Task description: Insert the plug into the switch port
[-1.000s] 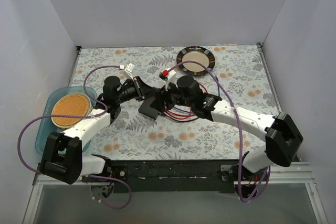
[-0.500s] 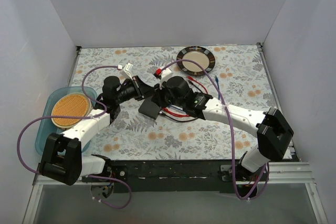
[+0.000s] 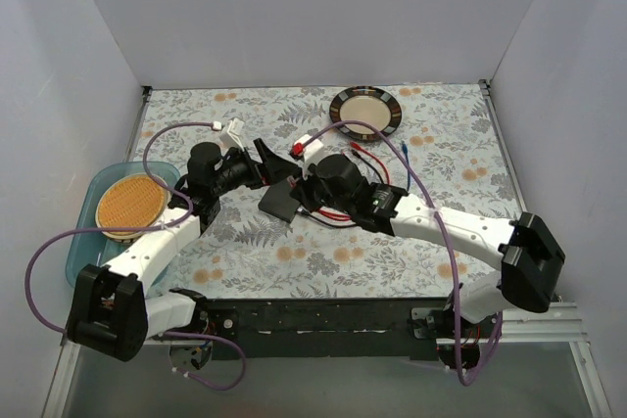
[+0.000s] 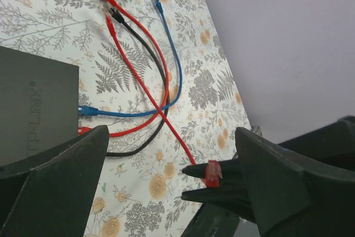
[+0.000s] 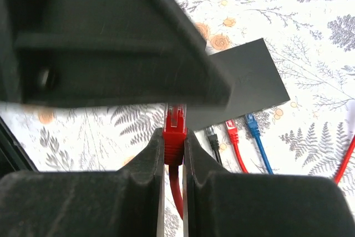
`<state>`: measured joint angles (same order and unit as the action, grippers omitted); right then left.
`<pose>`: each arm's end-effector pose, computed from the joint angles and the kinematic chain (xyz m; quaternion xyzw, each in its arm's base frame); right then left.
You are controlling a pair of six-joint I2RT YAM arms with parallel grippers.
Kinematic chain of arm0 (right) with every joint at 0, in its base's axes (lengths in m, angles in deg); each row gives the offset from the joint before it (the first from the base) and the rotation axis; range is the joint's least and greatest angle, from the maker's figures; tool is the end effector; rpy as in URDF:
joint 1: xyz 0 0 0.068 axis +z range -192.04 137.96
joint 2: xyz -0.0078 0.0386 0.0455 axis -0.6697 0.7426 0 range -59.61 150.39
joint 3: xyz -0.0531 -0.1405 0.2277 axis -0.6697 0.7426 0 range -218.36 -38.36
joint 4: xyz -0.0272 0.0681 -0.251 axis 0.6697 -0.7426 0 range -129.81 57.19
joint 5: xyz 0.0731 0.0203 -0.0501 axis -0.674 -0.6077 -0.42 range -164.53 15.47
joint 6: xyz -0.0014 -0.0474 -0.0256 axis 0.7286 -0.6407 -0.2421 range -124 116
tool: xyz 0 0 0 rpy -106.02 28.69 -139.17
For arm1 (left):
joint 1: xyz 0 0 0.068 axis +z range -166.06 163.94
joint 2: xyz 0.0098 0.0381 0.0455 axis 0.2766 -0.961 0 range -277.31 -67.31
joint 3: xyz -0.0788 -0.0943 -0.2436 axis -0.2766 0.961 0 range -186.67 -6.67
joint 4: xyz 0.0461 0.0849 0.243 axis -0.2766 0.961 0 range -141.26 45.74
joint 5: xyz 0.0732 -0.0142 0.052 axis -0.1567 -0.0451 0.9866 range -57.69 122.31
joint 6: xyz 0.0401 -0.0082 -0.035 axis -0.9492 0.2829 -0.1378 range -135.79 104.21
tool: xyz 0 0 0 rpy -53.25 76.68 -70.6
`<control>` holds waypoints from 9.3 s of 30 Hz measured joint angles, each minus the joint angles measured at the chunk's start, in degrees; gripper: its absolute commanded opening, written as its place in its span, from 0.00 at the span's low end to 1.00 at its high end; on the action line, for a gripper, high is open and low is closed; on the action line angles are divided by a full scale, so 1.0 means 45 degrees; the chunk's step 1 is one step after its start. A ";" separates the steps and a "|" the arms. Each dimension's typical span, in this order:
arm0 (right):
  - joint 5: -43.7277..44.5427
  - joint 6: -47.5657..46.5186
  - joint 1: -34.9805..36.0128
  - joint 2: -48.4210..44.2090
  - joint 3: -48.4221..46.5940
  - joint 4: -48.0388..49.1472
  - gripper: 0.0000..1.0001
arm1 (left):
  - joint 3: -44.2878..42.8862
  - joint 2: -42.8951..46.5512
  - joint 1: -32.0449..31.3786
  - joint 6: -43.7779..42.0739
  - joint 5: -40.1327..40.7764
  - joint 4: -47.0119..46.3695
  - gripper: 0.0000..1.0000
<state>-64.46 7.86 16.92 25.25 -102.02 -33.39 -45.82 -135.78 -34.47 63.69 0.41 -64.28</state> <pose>0.1846 0.2948 0.3033 -0.2844 0.7757 0.2645 0.4974 0.2466 -0.1018 0.2623 -0.2489 0.7464 -0.5793 0.2130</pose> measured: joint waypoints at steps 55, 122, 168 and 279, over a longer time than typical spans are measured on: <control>0.3220 -0.1579 0.1292 -0.0748 0.0117 -0.0549 0.01 | -0.0447 0.0044 -0.0903 -0.1608 -0.2579 -0.0729 0.00; 0.3541 -0.0432 0.1234 -0.1049 0.0937 0.0612 0.01 | -0.0505 0.0573 -0.0971 -0.1005 -0.0544 -0.0204 0.00; -0.2798 -0.6829 -0.3512 0.2637 -0.0170 -0.3196 0.01 | -0.0738 -0.2297 0.0831 -0.2764 0.2249 0.2817 0.98; -0.0257 -0.6164 -0.2822 0.7878 -0.5872 -0.6742 0.01 | -0.2215 -0.7446 0.1647 -0.4090 -0.0257 0.0083 0.49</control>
<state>-65.62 -19.88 4.22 60.70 -128.45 -63.72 -55.79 -169.29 -27.06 45.29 -0.75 -63.90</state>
